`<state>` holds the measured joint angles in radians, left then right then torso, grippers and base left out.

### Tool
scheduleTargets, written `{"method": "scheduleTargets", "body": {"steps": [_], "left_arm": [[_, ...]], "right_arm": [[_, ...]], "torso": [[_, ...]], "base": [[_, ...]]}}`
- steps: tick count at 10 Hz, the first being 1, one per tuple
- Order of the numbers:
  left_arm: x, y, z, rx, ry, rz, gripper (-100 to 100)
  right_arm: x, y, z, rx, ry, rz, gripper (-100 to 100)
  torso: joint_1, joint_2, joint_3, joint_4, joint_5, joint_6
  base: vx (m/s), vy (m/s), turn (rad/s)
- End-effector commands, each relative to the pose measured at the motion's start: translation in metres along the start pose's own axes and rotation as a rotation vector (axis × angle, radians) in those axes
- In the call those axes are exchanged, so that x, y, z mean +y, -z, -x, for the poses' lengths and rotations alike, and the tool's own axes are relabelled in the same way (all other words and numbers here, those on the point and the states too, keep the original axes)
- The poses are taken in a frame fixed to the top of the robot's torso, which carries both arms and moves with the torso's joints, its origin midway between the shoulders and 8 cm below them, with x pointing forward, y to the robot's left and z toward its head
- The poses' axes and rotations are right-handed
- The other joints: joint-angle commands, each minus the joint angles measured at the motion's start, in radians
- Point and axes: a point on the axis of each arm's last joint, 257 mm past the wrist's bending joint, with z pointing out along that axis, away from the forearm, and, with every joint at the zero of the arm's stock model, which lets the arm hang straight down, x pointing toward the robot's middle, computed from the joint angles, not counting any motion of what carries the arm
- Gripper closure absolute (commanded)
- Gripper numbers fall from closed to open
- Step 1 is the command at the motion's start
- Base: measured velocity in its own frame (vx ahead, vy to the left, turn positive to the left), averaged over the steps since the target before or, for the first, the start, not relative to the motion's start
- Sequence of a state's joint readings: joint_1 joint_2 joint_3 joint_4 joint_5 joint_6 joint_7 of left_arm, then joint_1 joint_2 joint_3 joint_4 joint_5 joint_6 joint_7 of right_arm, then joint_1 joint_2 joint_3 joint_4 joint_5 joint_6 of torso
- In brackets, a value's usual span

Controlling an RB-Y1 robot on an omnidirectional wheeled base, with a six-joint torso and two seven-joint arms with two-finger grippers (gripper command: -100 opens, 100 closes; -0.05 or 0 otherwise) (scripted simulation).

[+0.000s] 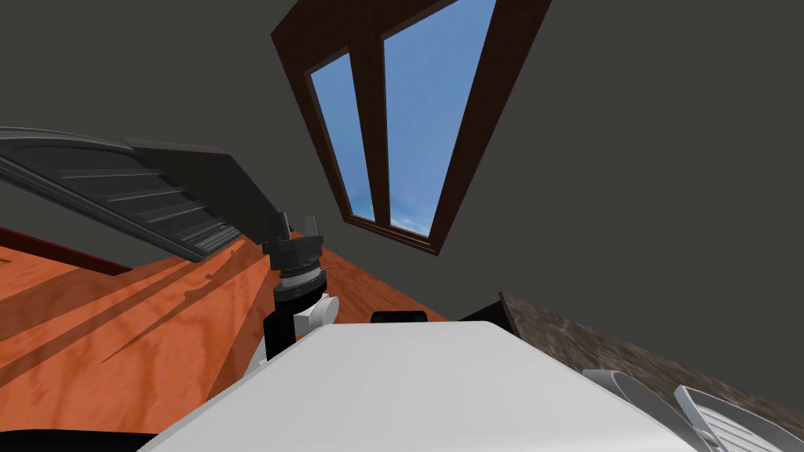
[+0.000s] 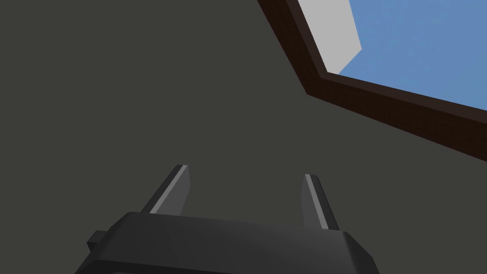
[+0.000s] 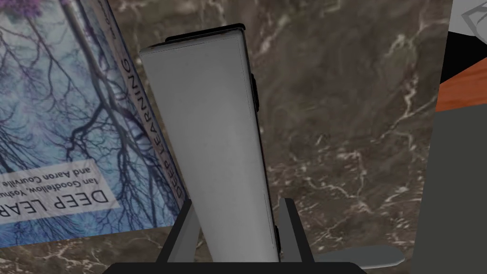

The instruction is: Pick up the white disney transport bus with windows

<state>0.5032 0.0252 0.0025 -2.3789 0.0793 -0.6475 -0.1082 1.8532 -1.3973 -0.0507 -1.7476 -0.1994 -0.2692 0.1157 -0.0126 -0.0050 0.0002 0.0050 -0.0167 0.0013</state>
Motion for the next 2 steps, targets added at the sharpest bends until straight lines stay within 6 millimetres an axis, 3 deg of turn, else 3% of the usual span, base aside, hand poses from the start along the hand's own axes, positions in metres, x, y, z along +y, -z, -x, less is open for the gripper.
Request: {"method": "scheduleTargets", "body": {"steps": [1, 2], "left_arm": [[0.0000, 0.0000, 0.0000, 0.000, 0.000, 0.000, 0], [0.0000, 0.0000, 0.0000, 0.000, 0.000, 0.000, 0]], "right_arm": [[0.0000, 0.0000, 0.0000, 0.000, 0.000, 0.000, 100], [0.0002, 0.0003, 0.0001, 0.000, 0.000, 0.001, 0]], "torso": [[0.000, 0.000, 0.000, 0.000, 0.000, 0.000], [0.000, 0.001, 0.000, 0.000, 0.000, 0.000]], "base": [[0.009, -0.006, 0.003], [0.000, 0.000, 0.000]]}}
